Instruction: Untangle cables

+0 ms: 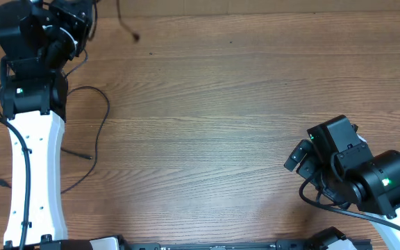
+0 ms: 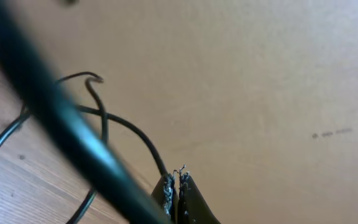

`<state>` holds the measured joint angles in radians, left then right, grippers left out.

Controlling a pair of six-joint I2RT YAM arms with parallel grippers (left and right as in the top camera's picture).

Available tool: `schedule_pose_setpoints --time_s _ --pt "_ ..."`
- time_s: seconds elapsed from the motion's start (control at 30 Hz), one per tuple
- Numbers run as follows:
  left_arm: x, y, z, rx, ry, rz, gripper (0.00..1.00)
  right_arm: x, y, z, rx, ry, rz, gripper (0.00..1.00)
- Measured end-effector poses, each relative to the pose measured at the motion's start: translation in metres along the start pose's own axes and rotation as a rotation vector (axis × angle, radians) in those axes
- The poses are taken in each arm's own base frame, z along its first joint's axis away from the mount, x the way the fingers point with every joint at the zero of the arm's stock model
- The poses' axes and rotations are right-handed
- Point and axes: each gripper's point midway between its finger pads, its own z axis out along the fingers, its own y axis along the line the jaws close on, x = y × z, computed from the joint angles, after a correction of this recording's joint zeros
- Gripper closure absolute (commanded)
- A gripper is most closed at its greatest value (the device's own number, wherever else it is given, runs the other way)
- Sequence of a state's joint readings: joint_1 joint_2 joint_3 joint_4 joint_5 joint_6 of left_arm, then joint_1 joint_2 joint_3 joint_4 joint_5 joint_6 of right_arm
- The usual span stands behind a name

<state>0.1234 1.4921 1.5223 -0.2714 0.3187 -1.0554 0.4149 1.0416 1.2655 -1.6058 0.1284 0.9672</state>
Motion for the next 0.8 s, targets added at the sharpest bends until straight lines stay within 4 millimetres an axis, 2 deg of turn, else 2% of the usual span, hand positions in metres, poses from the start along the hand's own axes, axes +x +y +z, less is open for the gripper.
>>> schedule_pose_setpoints --time_s 0.1,0.2,0.47,0.5,0.53,0.57,0.6,0.67,0.8 --pt "0.006 0.017 0.007 -0.086 -0.022 -0.003 0.96 -0.001 0.002 0.0 -0.009 -0.005 0.001 0.0" --pt "0.013 0.041 0.026 -0.171 -0.038 -0.002 0.96 -0.001 0.002 0.0 -0.01 -0.005 0.001 0.0" --pt "0.065 0.136 0.111 -0.358 0.046 0.0 0.95 -0.001 0.002 0.0 -0.01 -0.005 0.001 0.0" --pt "0.072 0.147 0.12 -0.372 0.062 -0.001 0.91 -0.001 0.002 0.0 -0.01 -0.005 0.001 0.0" --pt "0.079 0.159 0.127 -0.388 0.078 -0.002 0.78 -0.001 0.002 0.0 -0.01 -0.005 0.001 0.0" --pt "0.087 0.171 0.133 -0.408 0.097 -0.005 0.54 -0.001 0.002 0.0 -0.01 -0.005 0.001 0.0" --pt "0.095 0.184 0.139 -0.431 0.116 -0.009 0.0 -0.001 0.003 0.0 -0.01 -0.006 0.001 0.0" --pt "0.111 0.209 0.147 -0.475 0.161 -0.015 0.0 -0.001 0.003 0.0 -0.011 -0.006 0.001 0.0" --pt "0.136 0.24 0.149 -0.542 0.243 -0.04 0.0 -0.002 0.004 0.0 -0.017 -0.01 0.002 0.0"
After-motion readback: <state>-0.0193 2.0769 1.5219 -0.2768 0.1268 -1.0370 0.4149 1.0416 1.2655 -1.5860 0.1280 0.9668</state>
